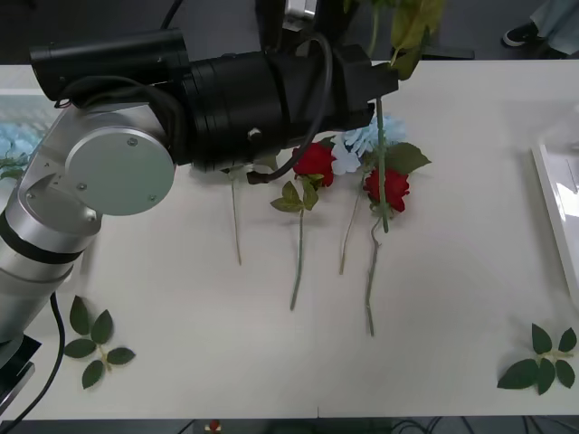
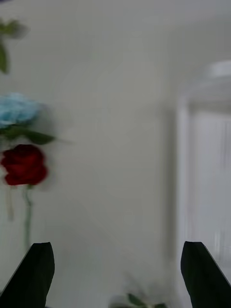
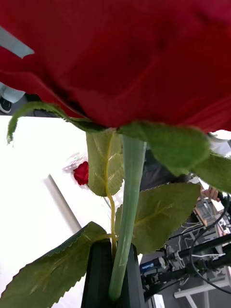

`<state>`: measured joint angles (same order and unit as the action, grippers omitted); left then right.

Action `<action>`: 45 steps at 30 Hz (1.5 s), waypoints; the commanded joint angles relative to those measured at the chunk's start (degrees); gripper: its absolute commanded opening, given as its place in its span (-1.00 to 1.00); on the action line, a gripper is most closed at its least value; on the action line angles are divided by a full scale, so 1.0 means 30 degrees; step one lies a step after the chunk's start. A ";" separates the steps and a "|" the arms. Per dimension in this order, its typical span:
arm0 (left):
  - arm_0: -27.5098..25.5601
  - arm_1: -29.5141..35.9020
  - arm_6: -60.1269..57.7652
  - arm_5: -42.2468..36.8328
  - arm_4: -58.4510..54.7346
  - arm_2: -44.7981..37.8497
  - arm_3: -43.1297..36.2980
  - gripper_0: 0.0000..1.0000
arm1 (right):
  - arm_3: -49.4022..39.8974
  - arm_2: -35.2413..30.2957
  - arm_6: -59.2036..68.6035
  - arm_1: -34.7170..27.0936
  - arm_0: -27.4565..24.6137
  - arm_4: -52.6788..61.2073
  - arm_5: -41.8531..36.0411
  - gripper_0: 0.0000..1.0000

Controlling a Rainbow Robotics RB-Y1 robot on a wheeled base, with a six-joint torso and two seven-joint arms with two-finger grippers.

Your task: Place the red flowers into the right box and the blue flowers into the left box. If a person shows an open palm, hand one flower to the person first, then continue sorting.

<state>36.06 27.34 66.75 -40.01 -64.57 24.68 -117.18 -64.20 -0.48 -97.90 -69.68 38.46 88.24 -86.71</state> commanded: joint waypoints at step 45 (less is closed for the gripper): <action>0.0754 0.0555 -0.0248 0.0533 0.0342 0.0063 -0.0053 -1.00 | -2.1666 0.7249 0.8406 -0.1179 -0.7135 -0.1583 1.8415 0.53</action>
<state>36.06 27.43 66.72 -38.90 -63.29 24.70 -116.49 -129.32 21.48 -75.11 -74.44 15.17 84.97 -32.06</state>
